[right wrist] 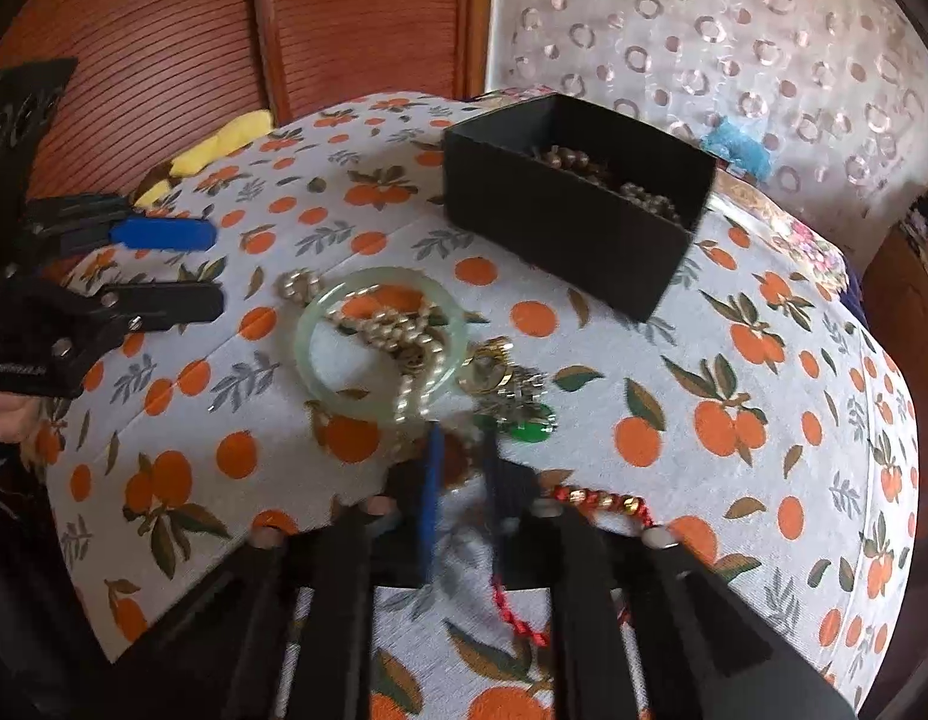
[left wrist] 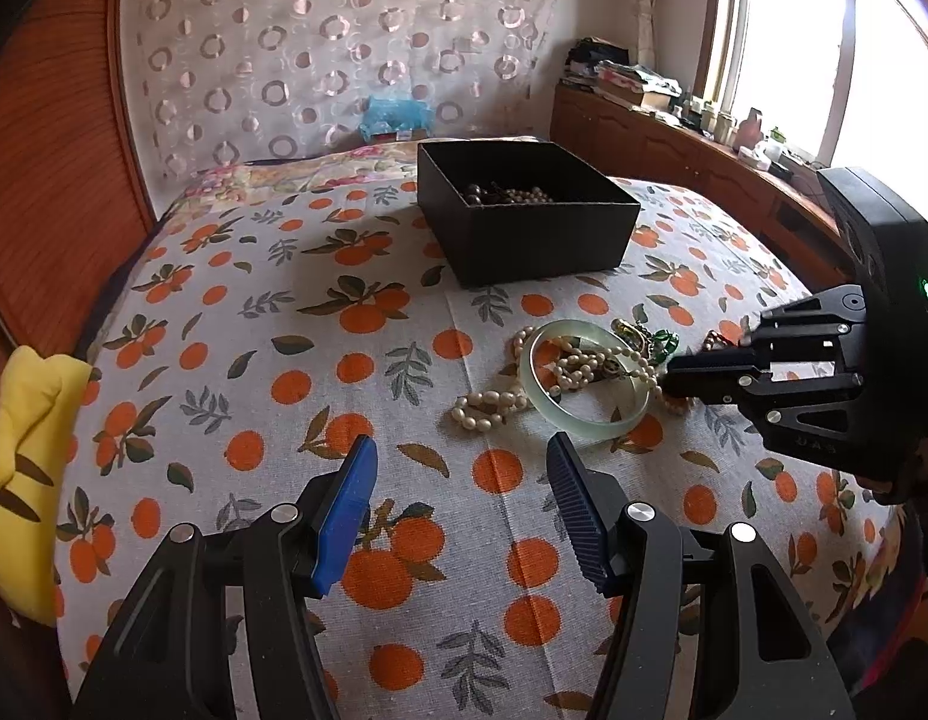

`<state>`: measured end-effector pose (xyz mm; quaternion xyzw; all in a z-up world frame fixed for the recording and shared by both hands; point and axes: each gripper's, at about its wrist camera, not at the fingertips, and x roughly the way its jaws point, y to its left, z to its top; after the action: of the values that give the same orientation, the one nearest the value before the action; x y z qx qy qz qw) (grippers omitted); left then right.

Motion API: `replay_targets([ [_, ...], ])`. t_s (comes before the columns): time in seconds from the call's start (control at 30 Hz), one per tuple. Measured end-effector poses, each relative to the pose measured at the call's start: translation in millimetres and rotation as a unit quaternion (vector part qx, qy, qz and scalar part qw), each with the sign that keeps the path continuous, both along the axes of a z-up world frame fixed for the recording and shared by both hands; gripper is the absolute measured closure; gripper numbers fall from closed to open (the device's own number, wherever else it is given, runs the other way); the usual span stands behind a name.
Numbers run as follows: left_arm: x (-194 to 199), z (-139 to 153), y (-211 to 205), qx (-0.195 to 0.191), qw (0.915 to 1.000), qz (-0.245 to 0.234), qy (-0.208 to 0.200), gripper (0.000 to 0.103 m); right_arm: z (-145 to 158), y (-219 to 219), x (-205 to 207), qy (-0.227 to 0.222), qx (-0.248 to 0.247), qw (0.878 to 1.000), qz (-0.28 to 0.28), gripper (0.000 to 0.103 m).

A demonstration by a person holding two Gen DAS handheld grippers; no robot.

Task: Organize jewelry
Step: 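Close the right tool on the pearl necklace and lift it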

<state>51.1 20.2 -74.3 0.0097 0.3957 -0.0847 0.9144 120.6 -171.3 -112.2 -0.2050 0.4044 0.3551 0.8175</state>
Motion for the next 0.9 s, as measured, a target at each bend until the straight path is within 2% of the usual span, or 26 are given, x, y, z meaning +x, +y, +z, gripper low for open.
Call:
replay_targets([
  [0.13, 0, -1, -1, 0.001, 1.0, -0.001, 0.001, 0.047, 1, 1, -5, -0.011, -0.011, 1.0, 0.003, 0.098],
  [0.23, 1, -1, -4, 0.002, 1.0, -0.003, 0.003, 0.047, 14, -7, -4, -0.024, 0.009, 1.0, -0.012, 0.098],
  [0.53, 4, -2, -12, 0.004, 0.9999, -0.011, 0.005, 0.047, 90, -28, -9, -0.096, 0.083, 0.991, -0.029, 0.098],
  [0.77, 6, -1, -18, 0.002, 0.9998, -0.02, 0.006, 0.047, 130, -35, -13, -0.134, 0.112, 0.984, -0.036, 0.098],
  [0.8, 8, -1, -18, 0.002, 0.9998, -0.021, 0.006, 0.045, 135, -37, -13, -0.14, 0.114, 0.983, -0.039, 0.098],
  [0.83, 9, -1, -19, 0.003, 0.9998, -0.021, 0.005, 0.037, 139, -40, -13, -0.145, 0.116, 0.982, -0.042, 0.098],
  [0.9, 11, 1, -23, 0.003, 0.9997, -0.025, 0.0, 0.034, 146, -45, -12, -0.154, 0.121, 0.979, -0.051, 0.098],
])
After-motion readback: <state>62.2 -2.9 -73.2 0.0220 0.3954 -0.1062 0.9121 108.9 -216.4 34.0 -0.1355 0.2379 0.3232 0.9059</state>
